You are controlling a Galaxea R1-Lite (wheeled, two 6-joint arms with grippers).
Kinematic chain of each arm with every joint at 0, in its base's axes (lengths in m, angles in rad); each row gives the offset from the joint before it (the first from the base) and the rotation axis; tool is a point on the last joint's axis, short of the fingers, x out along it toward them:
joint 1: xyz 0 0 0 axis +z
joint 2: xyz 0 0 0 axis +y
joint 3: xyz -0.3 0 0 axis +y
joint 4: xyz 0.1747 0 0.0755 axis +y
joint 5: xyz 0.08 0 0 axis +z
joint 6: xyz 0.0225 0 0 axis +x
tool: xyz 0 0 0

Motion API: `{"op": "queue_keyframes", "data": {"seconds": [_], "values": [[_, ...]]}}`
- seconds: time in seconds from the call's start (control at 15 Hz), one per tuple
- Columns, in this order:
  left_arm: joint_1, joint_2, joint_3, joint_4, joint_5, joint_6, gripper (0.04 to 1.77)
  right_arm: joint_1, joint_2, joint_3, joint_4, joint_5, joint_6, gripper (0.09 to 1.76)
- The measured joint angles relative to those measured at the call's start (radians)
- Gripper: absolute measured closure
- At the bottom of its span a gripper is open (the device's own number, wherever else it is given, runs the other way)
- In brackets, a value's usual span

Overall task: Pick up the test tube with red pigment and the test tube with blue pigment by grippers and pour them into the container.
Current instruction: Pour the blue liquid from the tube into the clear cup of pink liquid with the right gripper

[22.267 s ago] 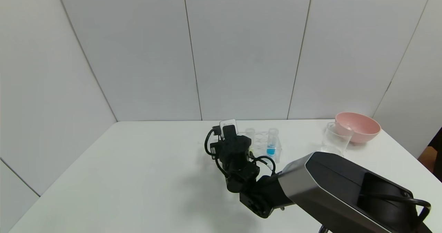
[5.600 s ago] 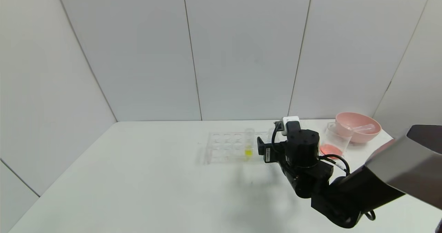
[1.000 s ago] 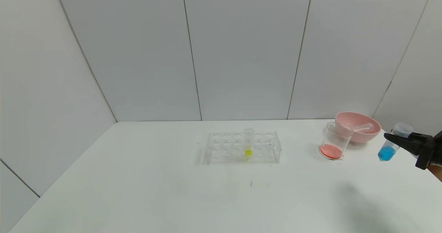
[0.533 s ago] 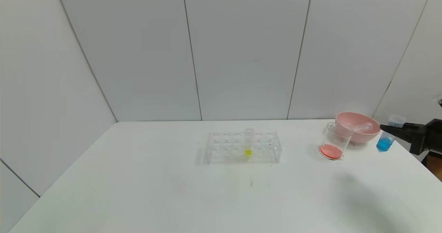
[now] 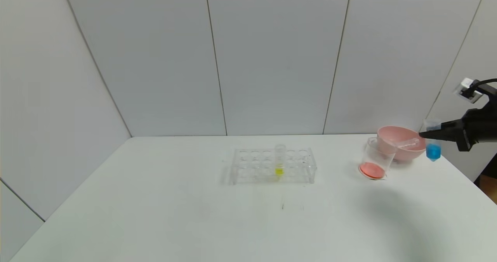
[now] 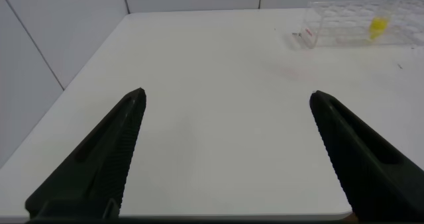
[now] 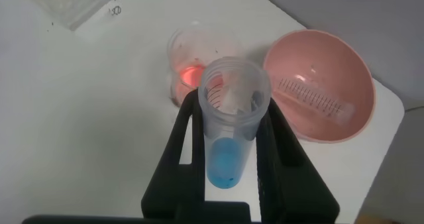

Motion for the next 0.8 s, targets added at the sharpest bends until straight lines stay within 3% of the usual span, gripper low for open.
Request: {"op": "queue_keyframes", "data": {"seconds": [0.53,0.67,0.8], "values": [[0.000,0.000,0.000,0.000,0.000,0.000,0.05,0.106,0.210,-0.495,0.431,-0.210,-0.182,1.35],[0.000,0.000,0.000,0.000,0.000,0.000,0.05,0.134,0.249,-0.552,0.453,-0.325,-0.234,1.35],[0.000,0.000,0.000,0.000,0.000,0.000,0.05,0.161,0.272,-0.567,0.437,-0.373,-0.246,1.35]]}}
